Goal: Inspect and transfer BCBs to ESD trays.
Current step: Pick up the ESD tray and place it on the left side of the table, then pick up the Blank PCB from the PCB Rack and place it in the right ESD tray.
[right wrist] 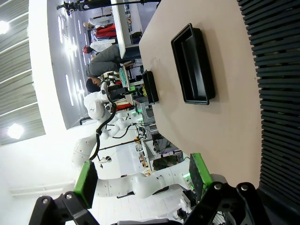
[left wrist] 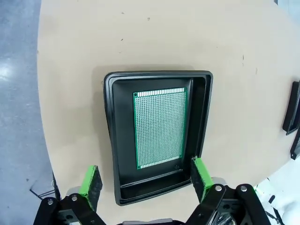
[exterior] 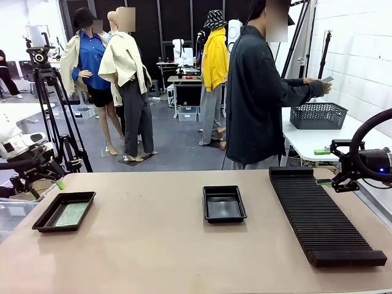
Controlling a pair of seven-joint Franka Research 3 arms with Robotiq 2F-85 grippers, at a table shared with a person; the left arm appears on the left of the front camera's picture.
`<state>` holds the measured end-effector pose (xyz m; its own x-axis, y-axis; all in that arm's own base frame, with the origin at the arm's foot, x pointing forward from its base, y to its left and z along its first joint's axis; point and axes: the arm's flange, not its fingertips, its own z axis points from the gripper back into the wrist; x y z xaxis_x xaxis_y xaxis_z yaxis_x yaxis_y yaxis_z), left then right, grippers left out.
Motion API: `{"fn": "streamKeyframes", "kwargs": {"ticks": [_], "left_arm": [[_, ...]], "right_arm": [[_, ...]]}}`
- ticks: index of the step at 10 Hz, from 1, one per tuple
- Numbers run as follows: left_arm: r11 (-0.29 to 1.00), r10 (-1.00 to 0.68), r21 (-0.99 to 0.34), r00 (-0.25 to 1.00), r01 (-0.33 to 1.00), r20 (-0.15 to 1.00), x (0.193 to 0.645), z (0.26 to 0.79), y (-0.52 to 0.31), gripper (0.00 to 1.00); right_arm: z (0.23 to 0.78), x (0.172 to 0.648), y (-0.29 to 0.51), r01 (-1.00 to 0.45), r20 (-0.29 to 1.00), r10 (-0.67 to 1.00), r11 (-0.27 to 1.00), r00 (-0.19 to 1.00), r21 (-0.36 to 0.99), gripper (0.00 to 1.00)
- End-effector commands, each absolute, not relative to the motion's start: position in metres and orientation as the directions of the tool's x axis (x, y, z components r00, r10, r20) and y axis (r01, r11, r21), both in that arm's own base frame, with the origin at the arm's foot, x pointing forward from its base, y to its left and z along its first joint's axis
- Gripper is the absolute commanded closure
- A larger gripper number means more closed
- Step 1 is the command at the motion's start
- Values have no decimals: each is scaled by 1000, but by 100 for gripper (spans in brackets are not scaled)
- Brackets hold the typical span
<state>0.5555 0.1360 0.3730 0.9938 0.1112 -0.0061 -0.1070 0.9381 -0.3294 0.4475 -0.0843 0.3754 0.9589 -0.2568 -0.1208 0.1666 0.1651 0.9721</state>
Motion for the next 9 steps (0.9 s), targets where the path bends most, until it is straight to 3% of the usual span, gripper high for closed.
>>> {"fn": "streamKeyframes", "kwargs": {"ticks": [1,9], "left_arm": [[939,73,-337,997,-73,-12,552,372,140,0],[939,73,-337,997,-73,-12,552,372,140,0]], "right_arm": [[376,445,-83,166,-121,-257,164,959,972,0],[376,445,-83,166,-121,-257,164,959,972,0]]}}
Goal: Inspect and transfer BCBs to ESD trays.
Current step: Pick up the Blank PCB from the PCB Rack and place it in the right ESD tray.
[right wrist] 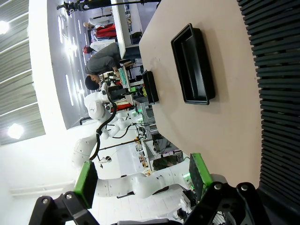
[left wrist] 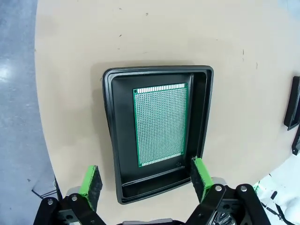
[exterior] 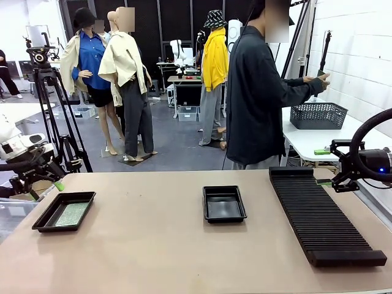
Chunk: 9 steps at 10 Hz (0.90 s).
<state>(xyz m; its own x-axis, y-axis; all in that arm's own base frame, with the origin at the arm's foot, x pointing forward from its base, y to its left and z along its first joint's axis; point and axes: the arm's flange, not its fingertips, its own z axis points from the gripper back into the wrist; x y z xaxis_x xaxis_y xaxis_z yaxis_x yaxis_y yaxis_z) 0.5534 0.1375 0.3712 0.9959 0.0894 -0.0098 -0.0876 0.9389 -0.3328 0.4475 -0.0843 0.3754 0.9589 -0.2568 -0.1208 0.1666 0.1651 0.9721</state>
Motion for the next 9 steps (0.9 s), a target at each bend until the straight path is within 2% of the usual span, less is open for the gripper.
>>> {"fn": "streamKeyframes", "kwargs": {"ticks": [1,8,9], "left_arm": [[939,73,-337,997,-73,-12,552,372,140,0],[939,90,-333,996,-88,-10,553,371,138,0],[887,90,-455,996,-71,20,544,377,144,0]], "right_arm": [[376,445,-83,166,-121,-257,164,959,972,0],[376,445,-83,166,-121,-257,164,959,972,0],[376,445,-83,166,-121,-257,164,959,972,0]]}}
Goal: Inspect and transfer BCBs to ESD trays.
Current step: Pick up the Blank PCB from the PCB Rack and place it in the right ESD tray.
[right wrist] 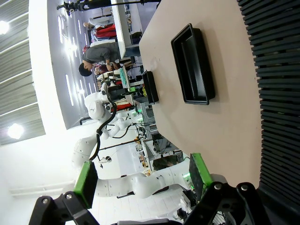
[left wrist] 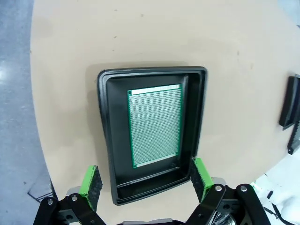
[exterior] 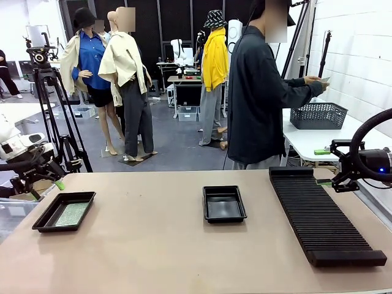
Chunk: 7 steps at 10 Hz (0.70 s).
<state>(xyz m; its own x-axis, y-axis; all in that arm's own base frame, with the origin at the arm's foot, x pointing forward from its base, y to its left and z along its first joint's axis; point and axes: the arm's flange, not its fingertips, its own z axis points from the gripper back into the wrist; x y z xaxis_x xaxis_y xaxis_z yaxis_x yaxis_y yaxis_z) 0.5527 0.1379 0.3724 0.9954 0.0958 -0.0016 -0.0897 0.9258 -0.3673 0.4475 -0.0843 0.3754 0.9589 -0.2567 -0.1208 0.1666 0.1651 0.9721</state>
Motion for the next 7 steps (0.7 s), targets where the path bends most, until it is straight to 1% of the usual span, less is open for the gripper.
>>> {"fn": "streamKeyframes", "kwargs": {"ticks": [1,4,5,6,7], "left_arm": [[834,75,-551,996,-38,43,538,384,151,0],[703,88,-711,994,-13,69,532,391,166,0],[686,90,-727,993,-11,70,531,386,167,0],[628,85,-778,995,-7,60,530,381,167,0],[550,123,-835,989,-1,80,529,377,169,0]], "right_arm": [[376,445,-83,166,-121,-257,164,959,972,0],[376,445,-83,166,-121,-257,164,959,972,0],[376,445,-83,166,-121,-257,164,959,972,0],[376,445,-83,166,-121,-257,164,959,972,0],[376,445,-83,166,-121,-257,164,959,972,0]]}}
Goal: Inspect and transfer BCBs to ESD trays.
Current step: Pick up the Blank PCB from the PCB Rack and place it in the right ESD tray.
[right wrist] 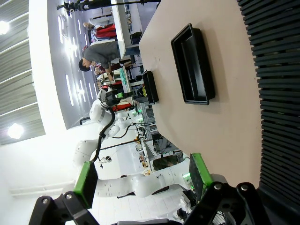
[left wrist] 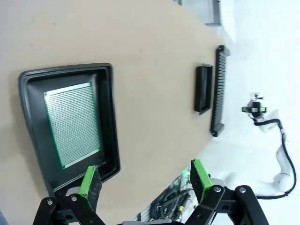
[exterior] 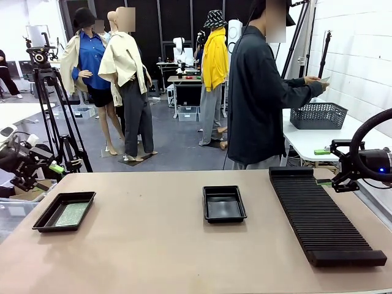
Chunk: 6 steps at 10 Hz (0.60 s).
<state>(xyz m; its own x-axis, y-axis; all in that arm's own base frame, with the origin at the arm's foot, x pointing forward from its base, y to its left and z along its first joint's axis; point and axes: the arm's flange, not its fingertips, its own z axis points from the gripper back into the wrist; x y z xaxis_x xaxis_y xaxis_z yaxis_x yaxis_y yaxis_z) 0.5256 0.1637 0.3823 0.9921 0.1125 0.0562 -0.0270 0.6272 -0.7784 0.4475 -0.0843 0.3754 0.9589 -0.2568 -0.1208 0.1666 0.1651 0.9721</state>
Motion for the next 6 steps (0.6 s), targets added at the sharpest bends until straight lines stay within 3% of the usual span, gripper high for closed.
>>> {"fn": "streamKeyframes", "kwargs": {"ticks": [1,6], "left_arm": [[448,150,-894,985,14,90,527,373,171,0],[377,177,-926,981,6,78,528,368,173,0]], "right_arm": [[376,445,-83,166,-121,-257,164,959,972,0],[376,445,-83,166,-121,-257,164,959,972,0]]}}
